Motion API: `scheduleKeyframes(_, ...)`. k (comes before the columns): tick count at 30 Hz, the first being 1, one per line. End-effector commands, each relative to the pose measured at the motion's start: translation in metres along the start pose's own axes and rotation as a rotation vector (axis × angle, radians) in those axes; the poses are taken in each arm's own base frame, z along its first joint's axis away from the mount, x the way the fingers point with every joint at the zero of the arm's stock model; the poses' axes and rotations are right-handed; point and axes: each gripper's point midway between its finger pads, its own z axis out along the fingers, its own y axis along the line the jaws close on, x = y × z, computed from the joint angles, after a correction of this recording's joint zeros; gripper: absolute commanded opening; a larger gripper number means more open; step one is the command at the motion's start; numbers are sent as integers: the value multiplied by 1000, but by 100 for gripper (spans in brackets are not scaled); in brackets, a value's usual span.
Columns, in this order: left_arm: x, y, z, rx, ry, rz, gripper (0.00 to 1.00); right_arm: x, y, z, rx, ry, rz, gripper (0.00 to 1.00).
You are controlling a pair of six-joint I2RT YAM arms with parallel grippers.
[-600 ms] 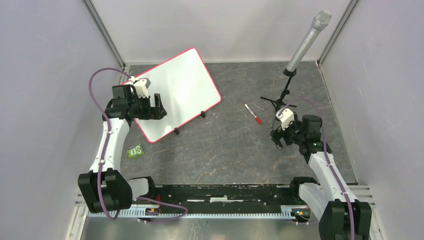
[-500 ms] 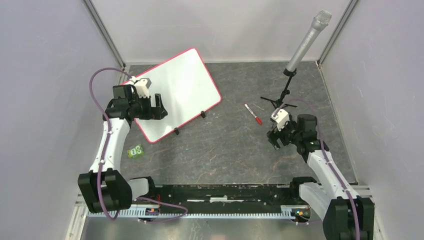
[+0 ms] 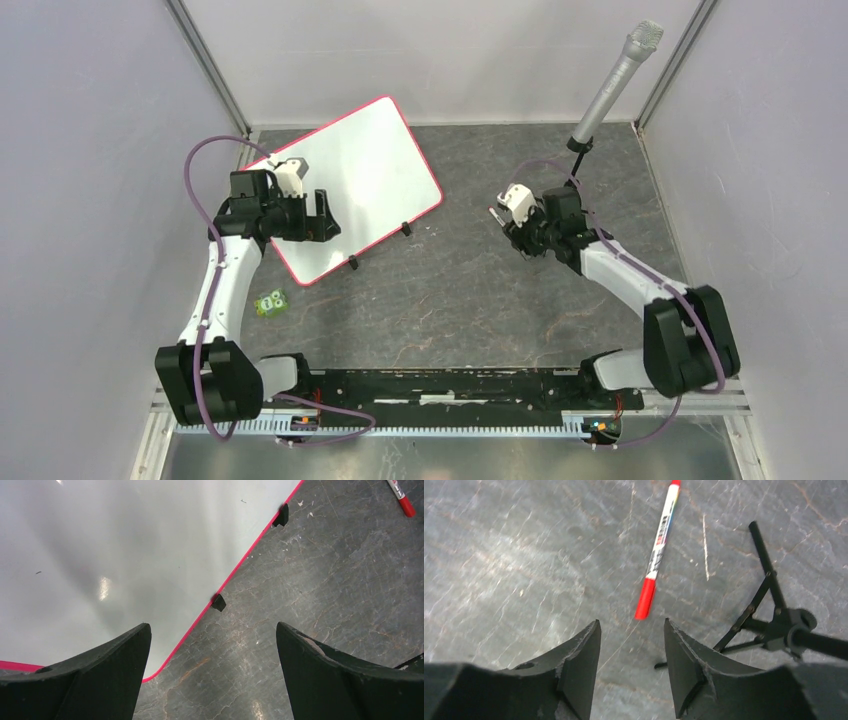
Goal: Write a sentence on the whiteboard
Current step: Pick up the whiteboard marker from the center of the board.
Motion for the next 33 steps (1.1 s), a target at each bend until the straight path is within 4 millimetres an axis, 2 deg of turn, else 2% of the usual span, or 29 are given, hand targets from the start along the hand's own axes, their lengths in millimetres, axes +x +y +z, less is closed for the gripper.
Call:
scheduleKeyframes(1,-9,-10,-9,28,-40,49,100,-33,-24,18,69,-41,-1,53)
scheduleKeyframes(4,-9,-12,-10,36,-42,53,100,-38,-30,31,67,-15,2,49)
scheduleKeyframes(7,-9,-14,-9,45,-42,55,100,-34,-32,45,51,31,8,47)
scheduleKeyframes(14,-9,-17,-9,53,-41,61,100,-14,-32,65,37,116,6,45)
scheduleKeyframes(24,-13,-22,-10,66,-48,60,100,12,-19,85,-54,225,17,43)
scheduleKeyframes(26,-15,-24,-11,74,-48,60,100,12,-15,85,-72,225,27,34)
scheduleKeyframes(29,-20,-30,-16,96,-41,58,100,5,-12,82,-82,216,25,12)
scheduleKeyframes(33,-31,-43,-26,145,-57,48,100,-29,-4,68,-106,107,37,1)
